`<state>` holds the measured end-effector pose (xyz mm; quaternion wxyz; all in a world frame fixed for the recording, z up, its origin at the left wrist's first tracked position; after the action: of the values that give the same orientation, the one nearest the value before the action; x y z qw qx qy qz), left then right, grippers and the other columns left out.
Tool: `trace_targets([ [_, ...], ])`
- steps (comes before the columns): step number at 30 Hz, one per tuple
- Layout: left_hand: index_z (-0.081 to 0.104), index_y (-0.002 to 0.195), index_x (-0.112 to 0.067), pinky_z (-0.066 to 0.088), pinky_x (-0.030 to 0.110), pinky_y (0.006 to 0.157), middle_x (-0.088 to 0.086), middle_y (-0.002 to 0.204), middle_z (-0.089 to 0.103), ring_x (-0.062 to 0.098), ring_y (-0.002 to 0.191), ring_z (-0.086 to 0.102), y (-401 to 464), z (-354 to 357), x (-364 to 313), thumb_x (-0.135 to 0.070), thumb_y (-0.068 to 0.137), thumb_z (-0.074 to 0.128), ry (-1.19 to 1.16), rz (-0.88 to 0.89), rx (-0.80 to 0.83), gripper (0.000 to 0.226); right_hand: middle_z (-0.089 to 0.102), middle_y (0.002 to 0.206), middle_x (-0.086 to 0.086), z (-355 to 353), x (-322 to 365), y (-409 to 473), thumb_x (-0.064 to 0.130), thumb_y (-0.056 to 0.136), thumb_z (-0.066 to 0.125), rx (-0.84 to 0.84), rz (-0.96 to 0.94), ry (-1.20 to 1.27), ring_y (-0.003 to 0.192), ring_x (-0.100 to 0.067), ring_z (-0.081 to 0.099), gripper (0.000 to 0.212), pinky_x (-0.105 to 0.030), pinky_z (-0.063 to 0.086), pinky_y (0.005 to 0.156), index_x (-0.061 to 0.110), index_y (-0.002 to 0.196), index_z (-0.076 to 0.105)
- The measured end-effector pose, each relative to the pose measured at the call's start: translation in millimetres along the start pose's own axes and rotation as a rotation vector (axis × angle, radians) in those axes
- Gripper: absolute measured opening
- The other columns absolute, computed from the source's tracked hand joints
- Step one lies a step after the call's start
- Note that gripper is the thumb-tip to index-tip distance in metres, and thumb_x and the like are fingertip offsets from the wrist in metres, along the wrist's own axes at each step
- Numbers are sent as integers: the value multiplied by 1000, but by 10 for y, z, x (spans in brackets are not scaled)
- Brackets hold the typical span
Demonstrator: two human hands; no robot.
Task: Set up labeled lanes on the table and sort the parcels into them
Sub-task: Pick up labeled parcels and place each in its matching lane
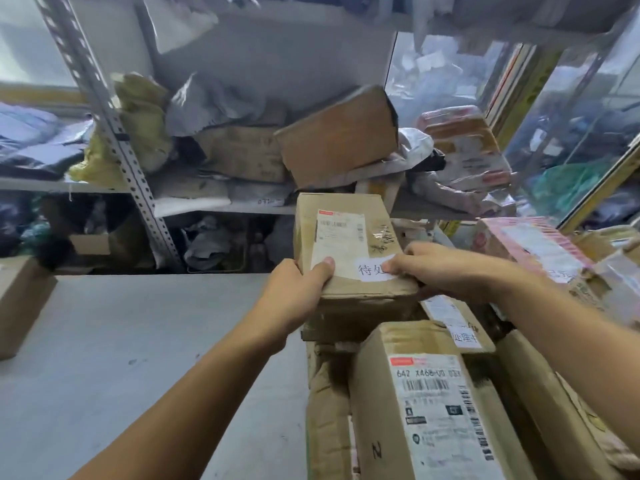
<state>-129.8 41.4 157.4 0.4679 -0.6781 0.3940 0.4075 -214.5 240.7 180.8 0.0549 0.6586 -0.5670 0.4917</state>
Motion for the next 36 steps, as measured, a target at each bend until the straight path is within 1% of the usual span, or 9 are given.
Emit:
trace_targets([
  [4,51,127,-18,54,26,70,-3,120,64,16,104,63,-56,96,127,-51,95,54,18,-18,11,46,72,68,18,84,-192,49,33,98,58,35,-1,14,62,5,67,17,-16,52,53,16,100,57],
  [7,50,129,-23,54,23,74,-8,124,63,13,109,62,-113,145,153,-49,96,54,44,24,8,41,73,80,7,112,-270,26,33,96,61,24,0,12,60,3,67,19,-16,52,50,16,102,55],
  [13,49,129,-21,50,23,67,-5,122,61,12,103,60,-108,135,157,-48,95,55,18,-30,-3,44,68,111,-6,94,-305,-26,51,92,62,8,12,-61,99,-20,69,35,-44,56,88,25,111,48],
  [17,36,142,-23,51,23,72,-7,131,57,12,108,59,-80,122,152,-43,95,58,3,-5,-1,56,66,111,7,89,-283,-53,53,93,59,-2,-45,-38,99,-14,67,38,-38,59,88,29,120,47],
  [24,26,148,-30,46,18,72,-17,117,50,9,108,55,-123,109,121,-39,96,58,-5,59,3,62,59,116,18,21,-294,-51,64,87,56,-80,-94,-120,98,-5,63,56,-37,56,88,33,132,45],
  [28,25,150,-30,40,13,68,-19,118,46,8,108,49,-178,65,61,-38,96,57,95,116,-27,63,54,140,7,-25,-212,-80,66,87,55,-183,-165,-225,107,-7,52,75,-30,41,87,28,148,35],
  [30,24,152,-30,45,17,76,-13,129,46,11,113,47,-209,26,13,-38,97,56,142,144,-48,64,52,146,4,-32,-149,-130,64,89,56,-207,-187,-261,116,-12,53,76,-29,39,88,28,151,31],
  [33,19,155,-28,38,44,109,-4,159,30,21,141,34,-253,-89,-44,-39,97,56,214,170,-120,70,57,140,9,-25,31,-275,60,91,55,-233,-242,-396,102,-7,53,65,-18,39,73,36,147,31],
  [36,22,155,-29,30,44,114,-5,162,24,19,146,26,-313,-288,-126,-41,96,57,268,271,-196,70,53,144,11,40,365,-473,55,93,56,-295,-341,-532,114,-10,55,64,-19,39,81,38,148,28],
])
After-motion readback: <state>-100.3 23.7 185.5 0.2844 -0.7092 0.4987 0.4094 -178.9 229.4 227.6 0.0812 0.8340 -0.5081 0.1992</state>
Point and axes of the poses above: each hand's wrist, its own y-axis towards the middle knuckle, its own z-axis out of the palm, x = y × z, the point moved 6 cm from there along y, towards the middle knuckle
